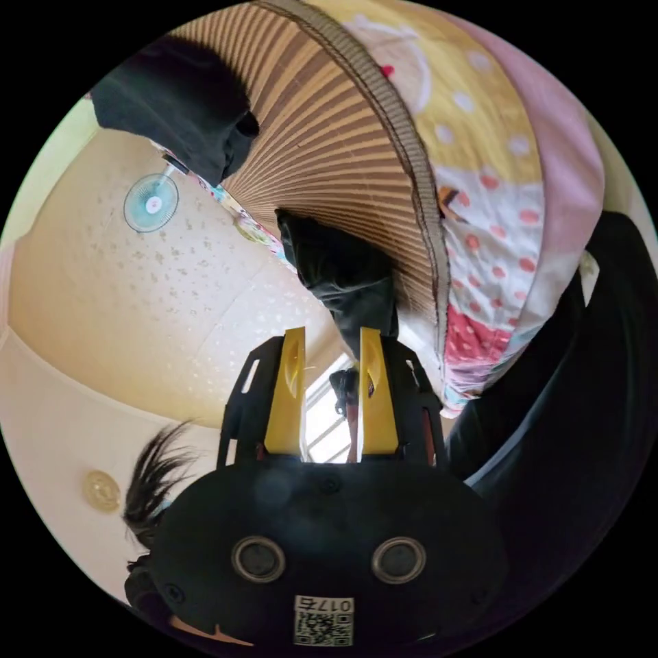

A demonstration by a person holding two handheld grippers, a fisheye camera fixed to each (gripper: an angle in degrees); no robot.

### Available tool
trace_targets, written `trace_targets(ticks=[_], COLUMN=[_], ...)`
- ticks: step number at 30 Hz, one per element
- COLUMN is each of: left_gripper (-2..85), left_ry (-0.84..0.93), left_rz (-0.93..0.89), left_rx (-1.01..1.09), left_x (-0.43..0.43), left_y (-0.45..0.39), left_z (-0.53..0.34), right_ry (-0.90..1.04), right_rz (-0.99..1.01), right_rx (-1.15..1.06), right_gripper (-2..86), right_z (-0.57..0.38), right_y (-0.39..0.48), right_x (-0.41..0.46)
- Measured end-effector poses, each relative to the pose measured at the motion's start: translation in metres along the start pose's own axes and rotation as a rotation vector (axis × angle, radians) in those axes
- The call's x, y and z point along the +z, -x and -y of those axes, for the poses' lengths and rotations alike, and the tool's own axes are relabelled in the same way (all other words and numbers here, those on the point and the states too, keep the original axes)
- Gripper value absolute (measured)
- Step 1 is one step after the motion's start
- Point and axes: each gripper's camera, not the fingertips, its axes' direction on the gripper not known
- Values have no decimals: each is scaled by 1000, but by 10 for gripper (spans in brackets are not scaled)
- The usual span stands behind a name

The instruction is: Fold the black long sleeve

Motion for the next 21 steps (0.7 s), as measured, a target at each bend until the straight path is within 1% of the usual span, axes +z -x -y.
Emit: trace_targets(ticks=[2,3,5,7,9,12,14,16,19,21], left_gripper=[37,37,35,36,36,35,36,36,35,35], left_ry=[-47,-57,-77,-81,-85,-107,-112,-125,-148,-161], left_rz=[-152,-172,-215,-250,-288,-320,-309,-299,-340,-361], left_rx=[7,5,15,20,19,33,46,62,90,100], left_x=[-19,-23,-34,-39,-43,-57,-72,-89,-123,-145], left_y=[-26,-33,-61,-81,-99,-126,-146,-158,-172,-176], left_z=[-11,-14,-22,-27,-32,-43,-53,-64,-87,-105], right_ry=[120,155,216,206,146,48,17,35,106,155], right_rz=[-12,-32,-71,-1,81,101,100,109,127,103], right_rx=[-13,-16,-36,-33,-39,-33,-43,-81,-115,-138], right_gripper=[164,176,227,239,241,217,138,99,89,86], right_z=[1,1,-1,1,7,18,15,8,-10,-23], right_y=[7,10,18,20,21,27,38,53,78,91], right_x=[18,24,40,44,43,35,34,39,55,69])
